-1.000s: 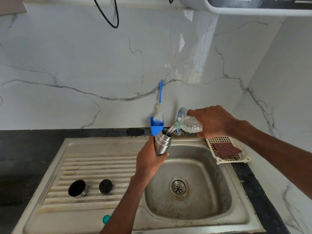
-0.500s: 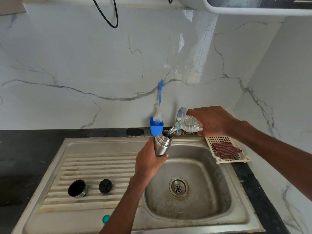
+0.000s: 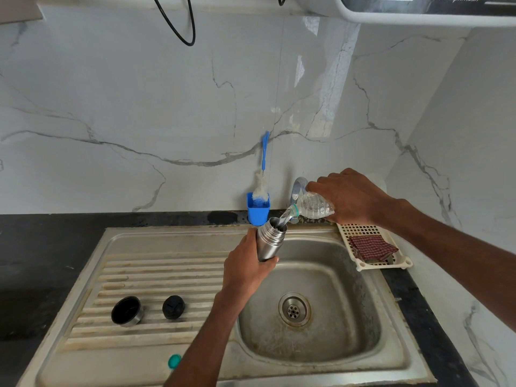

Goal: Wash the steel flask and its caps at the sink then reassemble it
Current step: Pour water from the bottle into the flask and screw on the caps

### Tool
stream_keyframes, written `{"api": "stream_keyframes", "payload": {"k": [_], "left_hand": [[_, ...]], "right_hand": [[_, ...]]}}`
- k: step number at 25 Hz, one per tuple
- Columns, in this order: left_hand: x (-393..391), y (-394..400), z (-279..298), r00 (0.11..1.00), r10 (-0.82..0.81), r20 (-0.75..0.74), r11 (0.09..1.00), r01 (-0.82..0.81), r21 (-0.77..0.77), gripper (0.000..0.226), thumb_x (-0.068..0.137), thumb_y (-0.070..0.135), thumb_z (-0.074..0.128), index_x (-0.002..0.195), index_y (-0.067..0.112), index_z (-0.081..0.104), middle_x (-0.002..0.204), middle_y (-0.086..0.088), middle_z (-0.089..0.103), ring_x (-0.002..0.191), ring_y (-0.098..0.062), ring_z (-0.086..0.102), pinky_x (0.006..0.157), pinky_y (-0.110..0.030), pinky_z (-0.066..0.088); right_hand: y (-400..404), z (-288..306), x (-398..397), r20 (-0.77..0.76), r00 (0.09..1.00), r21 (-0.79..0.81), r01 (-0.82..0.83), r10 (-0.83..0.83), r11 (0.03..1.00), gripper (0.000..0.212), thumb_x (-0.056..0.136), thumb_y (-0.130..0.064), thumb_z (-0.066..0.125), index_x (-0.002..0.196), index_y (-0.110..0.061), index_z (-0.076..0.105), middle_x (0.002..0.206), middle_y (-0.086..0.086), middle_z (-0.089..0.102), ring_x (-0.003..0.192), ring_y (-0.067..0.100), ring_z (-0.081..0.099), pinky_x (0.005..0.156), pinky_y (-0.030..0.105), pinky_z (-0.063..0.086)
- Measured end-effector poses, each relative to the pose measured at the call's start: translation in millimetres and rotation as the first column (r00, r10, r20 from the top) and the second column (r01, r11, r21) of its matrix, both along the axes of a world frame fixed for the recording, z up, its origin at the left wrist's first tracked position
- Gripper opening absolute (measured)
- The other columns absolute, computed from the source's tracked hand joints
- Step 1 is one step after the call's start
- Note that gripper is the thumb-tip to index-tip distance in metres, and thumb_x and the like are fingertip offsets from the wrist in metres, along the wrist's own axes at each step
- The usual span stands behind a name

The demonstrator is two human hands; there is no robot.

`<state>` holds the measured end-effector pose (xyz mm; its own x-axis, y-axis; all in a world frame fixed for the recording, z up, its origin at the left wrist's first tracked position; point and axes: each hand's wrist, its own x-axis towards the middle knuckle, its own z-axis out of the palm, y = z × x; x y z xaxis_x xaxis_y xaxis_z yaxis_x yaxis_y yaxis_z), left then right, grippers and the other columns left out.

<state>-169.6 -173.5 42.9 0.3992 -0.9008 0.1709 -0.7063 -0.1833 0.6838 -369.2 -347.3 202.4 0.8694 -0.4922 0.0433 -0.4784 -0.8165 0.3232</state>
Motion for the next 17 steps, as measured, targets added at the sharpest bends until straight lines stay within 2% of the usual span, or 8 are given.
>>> {"api": "stream_keyframes", "payload": {"k": [8,12,17], "left_hand": [[2.2,0.8,-4.0,0.999,0.032,0.009,0.998,-0.032,0.044,0.057,0.078,0.050,0.082,0.121,0.032,0.048,0.107,0.014,0.065,0.087,-0.009,0.062,0.069,-0.028,0.044],[1.6,-0.2,-4.7,1.000,0.020,0.009,0.999,-0.020,0.036,0.058,0.078,0.050,0.082,0.122,0.032,0.048,0.108,0.014,0.066,0.088,-0.008,0.063,0.070,-0.027,0.045],[0.1,-2.2,-3.6,1.000,0.017,0.005,1.000,-0.017,0.015,0.060,0.078,0.051,0.082,0.124,0.032,0.048,0.108,0.015,0.066,0.089,-0.008,0.063,0.070,-0.026,0.045]], "right_hand": [[-4.8,-2.4,0.0,-0.049,0.999,-0.141,0.000,-0.007,0.990,0.079,0.076,-0.047,0.084,0.141,-0.032,0.042,0.116,-0.007,0.067,0.110,0.021,0.063,0.114,0.054,0.028],[-3.8,0.7,2.8,-0.054,0.998,-0.200,-0.023,0.013,0.979,0.083,0.069,-0.046,0.091,0.140,-0.029,0.050,0.114,-0.004,0.069,0.108,0.023,0.065,0.114,0.060,0.030],[0.6,2.8,5.6,-0.068,0.998,-0.196,-0.025,0.012,0.980,0.084,0.070,-0.040,0.092,0.142,-0.029,0.049,0.117,-0.004,0.068,0.112,0.024,0.064,0.116,0.062,0.028]]}}
